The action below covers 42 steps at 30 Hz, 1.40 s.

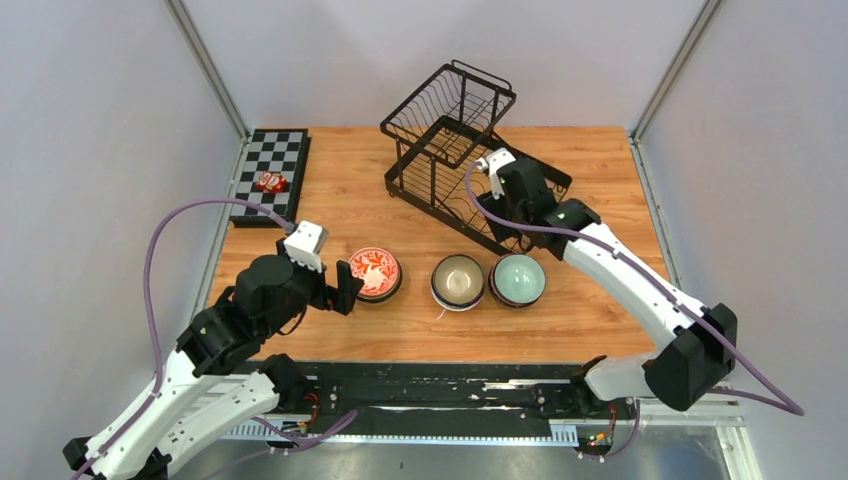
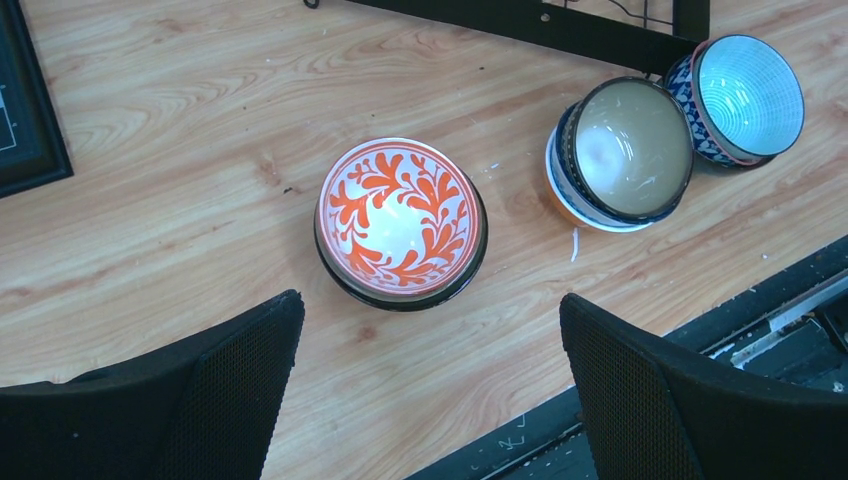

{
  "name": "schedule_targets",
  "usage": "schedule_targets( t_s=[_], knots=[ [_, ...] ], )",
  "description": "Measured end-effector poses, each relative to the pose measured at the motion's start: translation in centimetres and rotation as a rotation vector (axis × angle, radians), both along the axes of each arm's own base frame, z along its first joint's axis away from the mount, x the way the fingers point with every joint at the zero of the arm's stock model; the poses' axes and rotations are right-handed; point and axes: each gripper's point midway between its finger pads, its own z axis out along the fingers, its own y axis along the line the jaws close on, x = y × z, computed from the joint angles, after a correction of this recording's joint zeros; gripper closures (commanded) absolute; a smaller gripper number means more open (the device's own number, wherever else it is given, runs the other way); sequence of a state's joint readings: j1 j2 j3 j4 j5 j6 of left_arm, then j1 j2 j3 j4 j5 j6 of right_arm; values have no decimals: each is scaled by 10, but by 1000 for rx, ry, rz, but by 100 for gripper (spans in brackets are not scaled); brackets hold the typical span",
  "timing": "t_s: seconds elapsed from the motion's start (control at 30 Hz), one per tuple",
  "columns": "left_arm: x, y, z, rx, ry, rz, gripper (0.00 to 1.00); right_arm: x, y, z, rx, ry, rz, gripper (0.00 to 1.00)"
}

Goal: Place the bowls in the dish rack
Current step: Adjust the dish rack at the center of the board.

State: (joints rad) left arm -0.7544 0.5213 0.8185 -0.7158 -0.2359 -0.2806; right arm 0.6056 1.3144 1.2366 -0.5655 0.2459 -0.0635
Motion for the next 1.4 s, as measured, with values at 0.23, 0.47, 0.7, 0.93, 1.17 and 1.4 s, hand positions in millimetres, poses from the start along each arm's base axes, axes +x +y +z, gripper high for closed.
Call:
schedule_targets(
  t_s=[0.23, 0.47, 0.7, 0.93, 1.17, 1.4],
  knots=[
    [-2, 1, 4, -15, -16, 0, 0, 15, 16, -49, -30, 130, 6, 39],
    [-3, 2, 5, -23, -24, 0, 0, 25, 15, -86, -12, 238, -10, 41],
    [-3, 2, 3, -20, -21, -1, 0, 34, 19, -105, 50, 282, -10, 42],
    [-3, 2, 3, -20, -20, -1, 0, 32, 10, -127, 107, 331, -24, 46],
    [-2, 1, 2, -19, -18, -4, 0, 29, 12, -143, 139, 369, -11, 62],
    [-2, 1, 2, -18, -16, -4, 0, 28, 20, -151, 164, 397, 15, 96]
  ],
)
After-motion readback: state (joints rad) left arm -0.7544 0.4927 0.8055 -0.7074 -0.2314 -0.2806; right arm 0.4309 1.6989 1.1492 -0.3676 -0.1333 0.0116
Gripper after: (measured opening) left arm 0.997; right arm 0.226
